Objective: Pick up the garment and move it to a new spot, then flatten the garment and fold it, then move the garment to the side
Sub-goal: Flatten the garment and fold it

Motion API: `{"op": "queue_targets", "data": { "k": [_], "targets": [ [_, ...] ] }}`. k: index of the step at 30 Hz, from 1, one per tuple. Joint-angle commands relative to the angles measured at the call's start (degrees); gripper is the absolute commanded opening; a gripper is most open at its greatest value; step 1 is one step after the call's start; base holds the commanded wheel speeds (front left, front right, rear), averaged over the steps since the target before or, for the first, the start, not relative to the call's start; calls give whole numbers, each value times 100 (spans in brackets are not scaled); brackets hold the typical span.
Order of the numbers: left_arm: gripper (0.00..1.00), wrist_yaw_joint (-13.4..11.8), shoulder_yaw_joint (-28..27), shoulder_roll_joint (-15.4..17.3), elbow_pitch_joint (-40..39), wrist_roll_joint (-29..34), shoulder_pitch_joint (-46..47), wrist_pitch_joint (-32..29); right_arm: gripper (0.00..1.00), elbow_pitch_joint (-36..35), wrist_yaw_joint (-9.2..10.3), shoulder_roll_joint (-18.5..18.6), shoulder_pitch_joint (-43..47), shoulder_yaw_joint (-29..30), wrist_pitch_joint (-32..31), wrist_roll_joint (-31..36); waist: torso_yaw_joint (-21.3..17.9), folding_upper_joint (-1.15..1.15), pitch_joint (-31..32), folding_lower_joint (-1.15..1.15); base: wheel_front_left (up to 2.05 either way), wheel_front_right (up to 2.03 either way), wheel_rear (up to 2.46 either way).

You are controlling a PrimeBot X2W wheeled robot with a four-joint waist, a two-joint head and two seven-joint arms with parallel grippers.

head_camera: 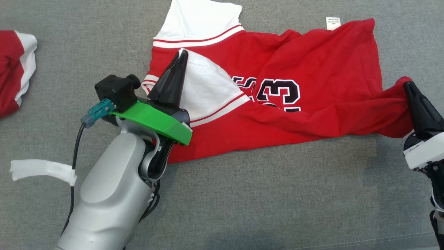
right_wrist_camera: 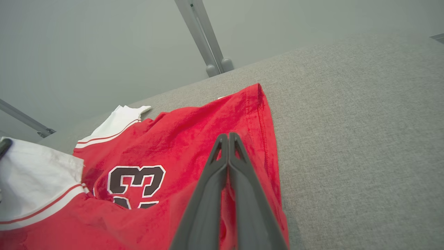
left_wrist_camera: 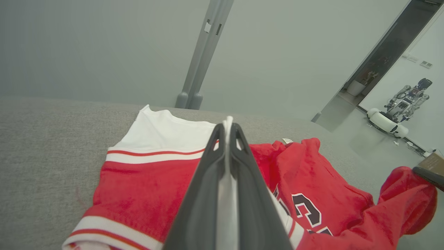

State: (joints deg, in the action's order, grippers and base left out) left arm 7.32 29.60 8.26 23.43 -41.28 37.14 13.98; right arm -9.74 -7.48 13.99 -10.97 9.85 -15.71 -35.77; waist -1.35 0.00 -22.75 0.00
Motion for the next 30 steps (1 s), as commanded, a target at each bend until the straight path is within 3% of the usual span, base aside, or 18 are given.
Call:
{"op": "queue_targets", "data": {
  "k": [1, 2, 3, 4, 5, 6, 7, 12, 15, 22, 30],
  "targets": [
    [28, 24, 142, -36, 79, -102, 214, 52, 0, 60, -2, 15, -47, 16, -66, 82, 33, 0, 2, 0, 0, 0, 0],
    [46, 20, 197, -4, 180, -92, 278, 69, 0, 94, -2, 4, -66, 10, -77, 116, 35, 0, 10, 0, 0, 0, 0],
    [96, 21, 248, 47, 284, -80, 343, 88, 0, 129, -2, -20, -103, 8, -73, 153, 31, 0, 17, 0, 0, 0, 0],
    [100, 20, 240, 65, 411, -107, 371, 81, 16, 161, -2, -49, -141, 3, -69, 181, 21, 0, 28, 0, 0, 0, 0],
    [100, 21, 198, 65, 539, -147, 374, 92, 48, 190, -2, -66, -171, 3, -56, 219, 6, 0, 37, 0, 0, 0, 0],
    [100, 21, 198, 65, 539, -147, 374, 92, 48, 190, -2, -66, -171, 3, -56, 219, 6, 0, 37, 0, 0, 0, 0],
    [100, 21, 159, 54, 620, -183, 359, 104, 100, 216, -2, -58, -170, 10, -28, 283, -5, 0, 48, 0, 0, 0, 0],
    [100, -157, -343, 226, 553, -212, -217, 121, 100, 112, -2, -92, 103, 140, 189, 409, -86, 0, 149, 0, 0, 0, 0],
    [100, -473, -762, 246, -241, -295, -1206, 112, 100, -100, -2, -43, 701, 155, 255, 409, -120, 0, 220, 0, 0, 0, 0],
    [100, -984, -712, 329, -1713, -678, -2747, -399, 100, -56, -2, 25, 1435, 151, 512, 313, -86, 0, 90, 0, 0, 0, 0],
    [100, -1348, -722, 462, -1872, -775, -2715, -944, 100, 895, -2, 147, 913, -119, 822, 354, -66, 0, 40, 0, 0, 0, 0]
  ]
}}
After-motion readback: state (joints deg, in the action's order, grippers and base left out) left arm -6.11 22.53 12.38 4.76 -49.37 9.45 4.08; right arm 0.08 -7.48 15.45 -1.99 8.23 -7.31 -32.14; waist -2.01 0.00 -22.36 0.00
